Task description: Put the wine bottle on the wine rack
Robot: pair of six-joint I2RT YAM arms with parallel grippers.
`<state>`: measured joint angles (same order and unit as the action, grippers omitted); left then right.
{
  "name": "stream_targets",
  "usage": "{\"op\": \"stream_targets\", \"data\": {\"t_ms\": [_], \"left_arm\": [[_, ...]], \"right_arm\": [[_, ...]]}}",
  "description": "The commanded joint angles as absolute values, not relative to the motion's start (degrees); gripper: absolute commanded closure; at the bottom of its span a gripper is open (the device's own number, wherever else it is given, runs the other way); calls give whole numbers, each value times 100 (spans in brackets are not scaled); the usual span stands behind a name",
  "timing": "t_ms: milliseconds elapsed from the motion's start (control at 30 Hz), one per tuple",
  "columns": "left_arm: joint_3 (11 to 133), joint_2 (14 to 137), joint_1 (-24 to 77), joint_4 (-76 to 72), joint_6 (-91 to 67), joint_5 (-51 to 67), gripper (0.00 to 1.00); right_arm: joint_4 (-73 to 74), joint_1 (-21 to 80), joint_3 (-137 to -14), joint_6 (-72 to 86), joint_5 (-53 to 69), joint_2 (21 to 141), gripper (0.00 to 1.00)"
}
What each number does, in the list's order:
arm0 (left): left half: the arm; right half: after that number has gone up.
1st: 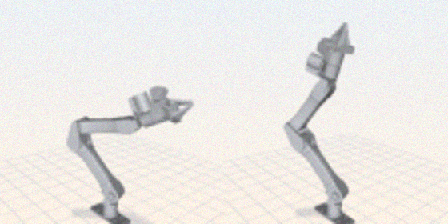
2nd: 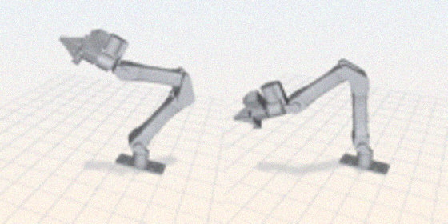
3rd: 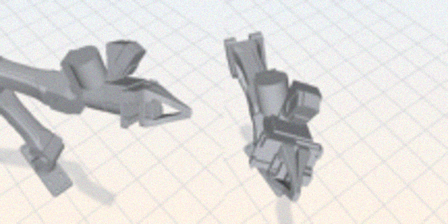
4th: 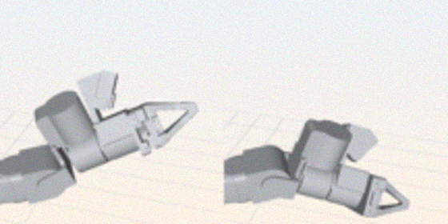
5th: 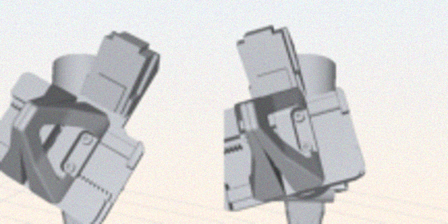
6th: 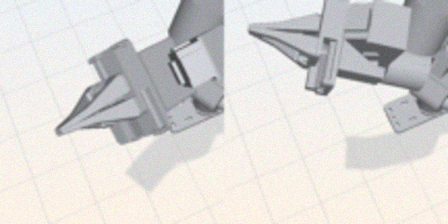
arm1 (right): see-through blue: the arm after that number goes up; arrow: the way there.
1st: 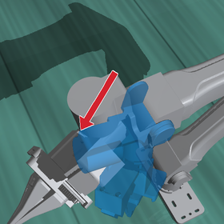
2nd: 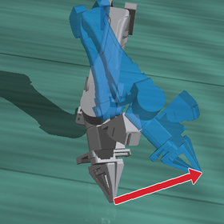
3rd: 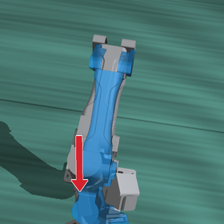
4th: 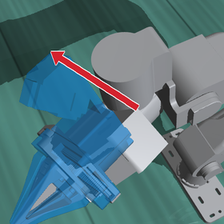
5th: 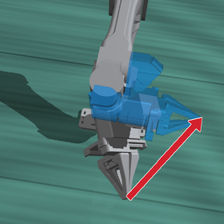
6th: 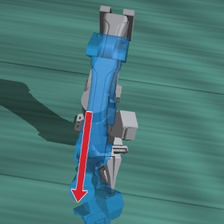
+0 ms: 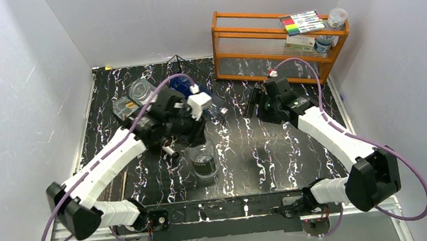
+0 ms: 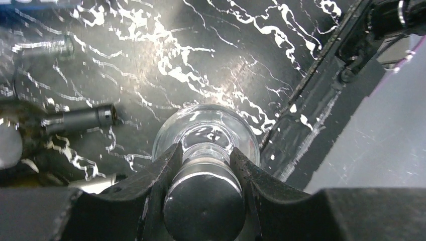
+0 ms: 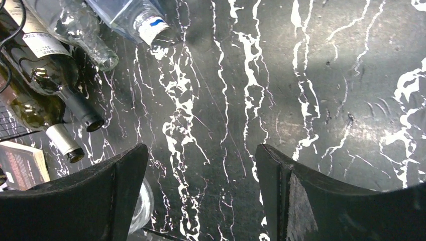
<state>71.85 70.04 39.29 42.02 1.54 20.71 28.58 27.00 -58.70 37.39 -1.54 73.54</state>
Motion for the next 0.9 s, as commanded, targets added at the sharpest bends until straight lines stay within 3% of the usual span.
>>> {"op": "stream_targets", "data": {"t_ms": [0, 467, 600, 733, 867], "left_arm": [[7803, 7421, 4483, 3235, 191, 1314, 100], [7942, 8512, 4526, 2244, -772, 361, 100], [7783, 8493, 4526, 2161, -885, 629, 80], [7601, 8433, 4521, 2096, -994, 741, 46], [7417, 8293, 4526, 1894, -927, 755, 31]], "right_arm": [[3049, 2517, -5806, 3768, -271, 6946, 11], [3268, 2241, -5573, 3784, -309, 6534, 12], [3289, 2237, -5637, 3582, -274, 6518, 11], [3289, 2237, -5769, 3201, 33, 6540, 11], [3429, 2250, -6005, 2802, 151, 6566, 13]]}}
